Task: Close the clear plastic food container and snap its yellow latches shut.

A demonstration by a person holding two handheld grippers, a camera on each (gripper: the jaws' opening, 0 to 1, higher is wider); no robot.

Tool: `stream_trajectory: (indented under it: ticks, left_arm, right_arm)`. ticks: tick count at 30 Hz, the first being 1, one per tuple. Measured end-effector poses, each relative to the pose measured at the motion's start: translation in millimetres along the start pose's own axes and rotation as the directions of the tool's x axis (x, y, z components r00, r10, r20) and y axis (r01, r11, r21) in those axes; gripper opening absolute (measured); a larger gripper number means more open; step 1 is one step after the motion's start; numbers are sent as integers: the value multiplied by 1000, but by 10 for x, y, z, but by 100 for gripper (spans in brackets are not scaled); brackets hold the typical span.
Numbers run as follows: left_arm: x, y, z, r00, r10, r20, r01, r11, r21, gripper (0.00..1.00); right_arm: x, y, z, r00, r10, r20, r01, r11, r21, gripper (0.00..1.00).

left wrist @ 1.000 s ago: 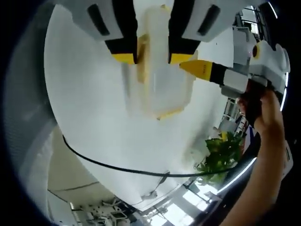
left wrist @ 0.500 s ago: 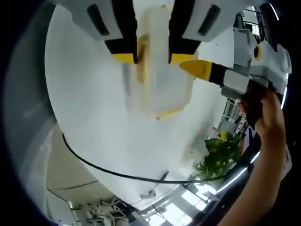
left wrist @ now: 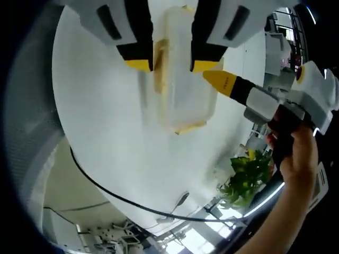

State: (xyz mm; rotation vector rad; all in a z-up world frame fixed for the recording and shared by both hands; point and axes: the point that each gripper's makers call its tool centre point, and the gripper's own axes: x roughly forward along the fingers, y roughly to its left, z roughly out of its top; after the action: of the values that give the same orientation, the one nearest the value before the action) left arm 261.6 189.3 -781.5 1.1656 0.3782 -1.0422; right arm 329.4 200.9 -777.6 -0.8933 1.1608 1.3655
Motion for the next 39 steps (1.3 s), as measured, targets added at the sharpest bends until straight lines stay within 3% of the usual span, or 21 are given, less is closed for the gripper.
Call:
stream_trajectory:
  ticks: [4,8,10,12,14,15,21,24,26,28,34,35,38,39]
  left_arm:
    - [-9,-19,15,999,-27,43,31,996,-90,34]
    - [-61,-4,-42,999,-40,36,45,988,-145,35]
    - [-101,-12,-116,999,-38,11,39,986,-159,41]
    - [-152,-16,-126,999,-36,37,42,981,-188,46]
    - [-210,0,-111,996,-31,78,51,959,-278,46]
    - [-242,27,-123,996,-26,91,55,944,-326,46]
    - [-389,213,-194,987,21,159,58,880,-472,52]
    - [-494,379,-306,980,72,184,43,830,-556,56]
    - [-557,460,-420,978,101,180,30,794,-607,56]
    - [-596,510,-509,977,121,178,20,773,-634,57]
    - [-660,491,-773,974,129,185,30,739,-673,62]
    - [-658,480,-800,973,127,190,39,728,-685,63]
    - [-650,471,-928,971,143,189,49,660,-750,63]
    - [-649,480,-961,971,153,186,40,657,-753,64]
  right_arm:
    - [-18,-20,-1,998,-38,45,37,999,30,33]
    - [-62,-167,-17,983,-146,108,139,988,71,46]
    - [-83,-122,-46,981,-140,135,131,988,78,51]
    - [-114,-113,-41,972,-156,176,140,985,98,50]
    - [-176,-136,-50,956,-193,219,170,978,119,50]
    - [-211,-146,-32,941,-217,259,184,972,147,51]
    - [-417,-114,-95,874,-300,383,222,947,234,56]
    - [-477,-51,-219,857,-323,402,229,937,264,59]
    - [-511,-30,-299,834,-356,420,250,925,288,63]
    - [-530,22,-392,823,-369,431,253,918,304,63]
    - [-528,188,-606,794,-401,457,250,900,356,64]
    - [-521,232,-630,784,-406,469,248,898,363,64]
    - [-486,323,-699,772,-414,481,234,890,390,65]
    - [-478,343,-699,762,-422,491,236,887,397,67]
